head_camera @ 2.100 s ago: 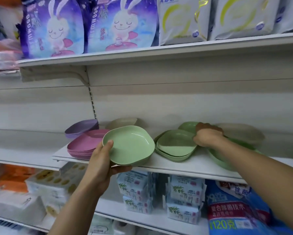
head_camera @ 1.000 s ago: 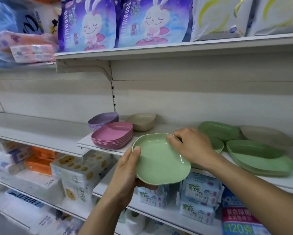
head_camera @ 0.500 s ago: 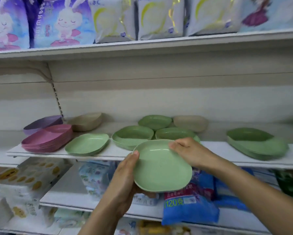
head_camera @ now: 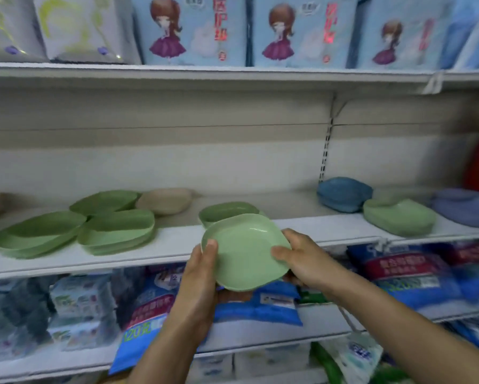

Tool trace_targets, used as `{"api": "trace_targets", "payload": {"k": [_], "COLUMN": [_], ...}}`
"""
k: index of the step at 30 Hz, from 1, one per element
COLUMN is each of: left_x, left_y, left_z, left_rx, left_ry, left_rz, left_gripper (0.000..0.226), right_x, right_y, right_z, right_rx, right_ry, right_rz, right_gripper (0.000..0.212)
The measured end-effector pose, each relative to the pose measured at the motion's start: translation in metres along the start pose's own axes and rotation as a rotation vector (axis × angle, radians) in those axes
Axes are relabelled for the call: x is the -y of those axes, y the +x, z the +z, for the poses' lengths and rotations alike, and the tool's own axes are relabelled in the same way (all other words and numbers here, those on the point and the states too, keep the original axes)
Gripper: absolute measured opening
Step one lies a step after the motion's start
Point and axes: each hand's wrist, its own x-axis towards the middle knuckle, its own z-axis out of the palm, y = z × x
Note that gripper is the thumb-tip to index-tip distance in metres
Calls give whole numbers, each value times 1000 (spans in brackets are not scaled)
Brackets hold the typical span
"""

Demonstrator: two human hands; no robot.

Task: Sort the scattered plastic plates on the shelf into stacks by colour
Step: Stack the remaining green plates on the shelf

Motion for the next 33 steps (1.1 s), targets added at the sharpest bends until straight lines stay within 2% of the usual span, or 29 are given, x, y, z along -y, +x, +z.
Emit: {"api": "trace_targets", "payload": {"k": [3,10,13,17,21,24,28,31,33], "left_x": [12,28,32,39,50,65,78,79,84], "left_y": [1,20,33,58,71,76,84,86,89], "left_z": [51,150,198,254,287,299,307,311,313], "left_rx": [101,305,396,500,620,628,577,579,571], "left_ry": [27,71,109,313,426,498,608,690,743], "left_rz": [-7,-131,-179,-42,14,33,59,88,115], "left_gripper": [27,27,26,38,55,61,56,57,61], "right_x": [-16,-66,-81,-98,-111,-123,-137,-142,-146], "right_y": [-9,-25,-25,-14,3,17,30,36,37], "right_z": [-47,-138,-182,-235,-276,-298,-309,-309,-308], "right_rx": [-129,-265,-412,-598,-685,-677,-608,-643,-670], "right_ry": [16,186,214,190,95,48,89,119,92], "right_rz": [57,162,167,177,180,229,290,231,176], "right_gripper": [14,9,14,26,19,20,26,24,30]}}
